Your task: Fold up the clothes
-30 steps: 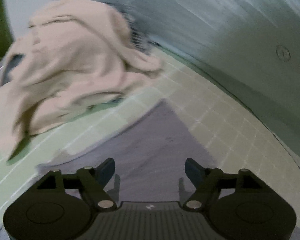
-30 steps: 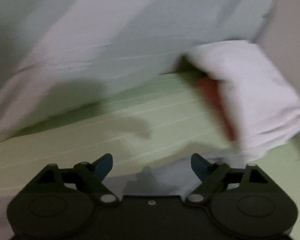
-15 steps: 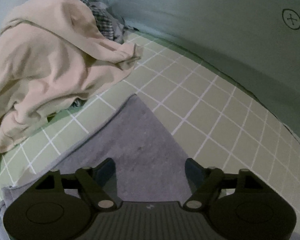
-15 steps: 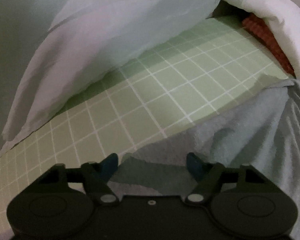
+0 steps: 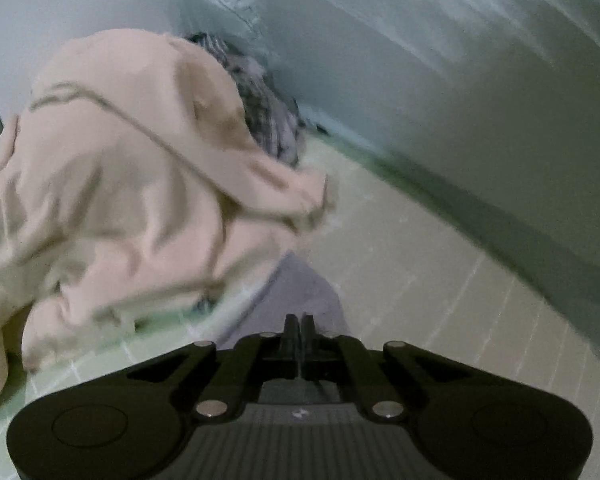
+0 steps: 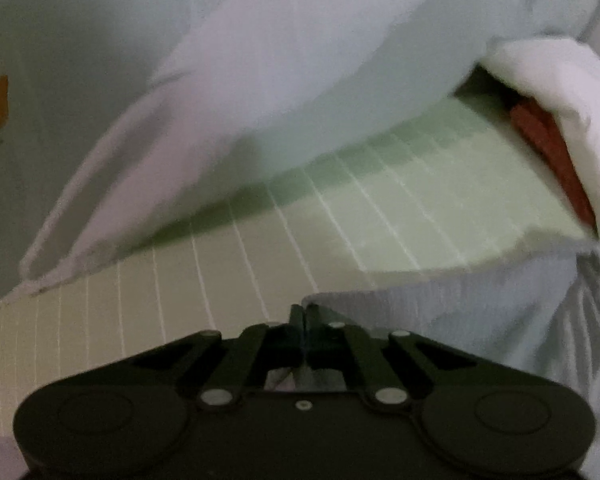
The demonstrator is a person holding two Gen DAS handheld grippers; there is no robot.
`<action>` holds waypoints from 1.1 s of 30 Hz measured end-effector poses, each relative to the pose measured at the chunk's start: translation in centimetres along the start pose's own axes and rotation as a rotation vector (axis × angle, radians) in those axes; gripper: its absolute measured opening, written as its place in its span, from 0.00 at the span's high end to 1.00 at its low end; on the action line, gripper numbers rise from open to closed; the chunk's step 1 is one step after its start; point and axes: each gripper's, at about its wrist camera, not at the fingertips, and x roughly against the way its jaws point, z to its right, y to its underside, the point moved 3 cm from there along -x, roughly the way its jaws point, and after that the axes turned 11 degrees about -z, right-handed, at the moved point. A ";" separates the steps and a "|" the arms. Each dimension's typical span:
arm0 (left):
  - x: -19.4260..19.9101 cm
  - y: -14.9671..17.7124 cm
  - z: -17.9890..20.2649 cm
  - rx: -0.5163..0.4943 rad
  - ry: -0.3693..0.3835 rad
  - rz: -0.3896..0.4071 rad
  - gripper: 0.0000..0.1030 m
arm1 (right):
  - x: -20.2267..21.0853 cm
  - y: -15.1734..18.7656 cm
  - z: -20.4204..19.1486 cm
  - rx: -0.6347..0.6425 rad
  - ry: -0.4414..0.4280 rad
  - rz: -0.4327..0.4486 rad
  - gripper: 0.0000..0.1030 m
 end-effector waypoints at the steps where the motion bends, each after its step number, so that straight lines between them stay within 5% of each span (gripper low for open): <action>1: 0.0 -0.6 0.0 0.007 0.006 0.007 0.99 | 0.0 -0.5 -0.1 0.005 0.005 0.012 0.99; 5: 0.1 -2.1 0.5 -0.005 0.041 0.058 0.99 | -0.4 -1.9 0.2 -0.027 -0.027 0.040 0.99; 7: 0.2 -2.2 1.0 -0.026 0.077 0.086 0.89 | -0.6 -2.2 0.3 -0.024 -0.026 0.052 0.93; 8: 0.3 -2.2 1.3 -0.047 0.066 0.087 0.80 | -0.6 -2.2 0.2 -0.007 -0.018 0.058 0.84; 9: 0.4 -1.9 1.4 -0.065 0.057 0.086 0.57 | -0.5 -2.1 0.1 0.014 -0.007 0.059 0.57; 10: 0.9 -1.0 0.9 -0.074 0.058 0.078 0.37 | -0.2 -2.0 0.0 0.036 0.004 0.059 0.42; 11: 1.4 -0.1 0.3 -0.083 0.059 0.070 0.32 | 0.2 -1.7 -0.2 0.063 0.006 0.066 0.40; 15: 3.2 3.6 -1.9 -0.120 0.063 0.038 0.29 | 2.5 0.5 0.2 0.151 0.009 0.074 0.23; 19: 5.1 7.3 -4.2 -0.154 0.065 0.005 0.27 | 5.3 5.0 1.5 0.167 -0.019 0.054 0.17; 25: 7.9 14.6 -10.6 -0.108 0.021 -0.079 0.26 | 8.3 13.1 2.5 0.181 -0.077 -0.012 0.15; 33: 10.8 20.5 -15.7 -0.133 -0.036 -0.117 0.26 | 10.7 21.9 2.2 0.232 -0.110 -0.092 0.14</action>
